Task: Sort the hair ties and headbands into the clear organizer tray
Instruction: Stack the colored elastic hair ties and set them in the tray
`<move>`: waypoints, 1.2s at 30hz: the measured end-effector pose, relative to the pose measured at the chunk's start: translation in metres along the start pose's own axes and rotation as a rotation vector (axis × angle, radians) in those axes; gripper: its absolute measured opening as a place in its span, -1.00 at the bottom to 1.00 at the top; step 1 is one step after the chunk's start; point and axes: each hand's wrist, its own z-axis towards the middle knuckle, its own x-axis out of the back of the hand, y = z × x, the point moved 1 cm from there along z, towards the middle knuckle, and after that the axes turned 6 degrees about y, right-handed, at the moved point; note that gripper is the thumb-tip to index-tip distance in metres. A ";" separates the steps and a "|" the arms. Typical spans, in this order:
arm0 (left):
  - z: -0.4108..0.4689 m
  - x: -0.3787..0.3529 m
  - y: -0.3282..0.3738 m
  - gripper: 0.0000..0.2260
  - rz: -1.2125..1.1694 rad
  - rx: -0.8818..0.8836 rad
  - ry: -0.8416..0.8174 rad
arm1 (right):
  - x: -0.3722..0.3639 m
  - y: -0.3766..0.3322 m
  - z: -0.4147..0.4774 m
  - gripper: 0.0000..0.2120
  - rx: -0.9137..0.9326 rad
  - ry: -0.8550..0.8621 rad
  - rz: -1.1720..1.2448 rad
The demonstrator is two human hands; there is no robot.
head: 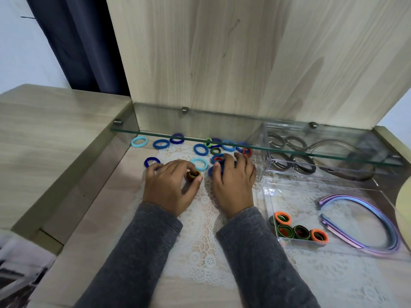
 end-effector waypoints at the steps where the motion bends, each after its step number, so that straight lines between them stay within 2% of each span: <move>1: 0.000 0.000 0.000 -0.80 -0.009 0.022 0.008 | 0.002 -0.001 0.000 -0.57 0.023 0.040 0.015; 4: 0.002 0.001 -0.001 -0.79 -0.014 0.086 0.053 | 0.008 -0.004 0.000 -0.64 0.099 0.152 0.084; 7: 0.002 -0.001 -0.008 -0.79 0.049 0.156 0.065 | 0.012 -0.008 -0.002 -0.73 0.204 0.181 0.235; 11: -0.001 -0.009 -0.018 -0.65 0.244 0.296 -0.090 | 0.011 -0.015 -0.007 -0.73 0.327 0.120 0.303; 15: -0.003 -0.013 -0.018 -0.54 0.334 0.368 -0.293 | 0.008 -0.014 -0.008 -0.73 0.352 0.049 0.260; 21: -0.001 -0.015 -0.017 -0.56 0.340 0.365 -0.336 | 0.007 -0.017 -0.010 -0.68 0.385 -0.017 0.209; 25: -0.001 -0.014 -0.013 -0.56 0.305 0.323 -0.277 | 0.001 -0.017 -0.010 -0.76 0.406 -0.059 0.148; 36: 0.008 -0.007 -0.003 -0.58 0.310 0.351 -0.393 | 0.005 -0.020 -0.009 -0.73 0.400 -0.108 0.049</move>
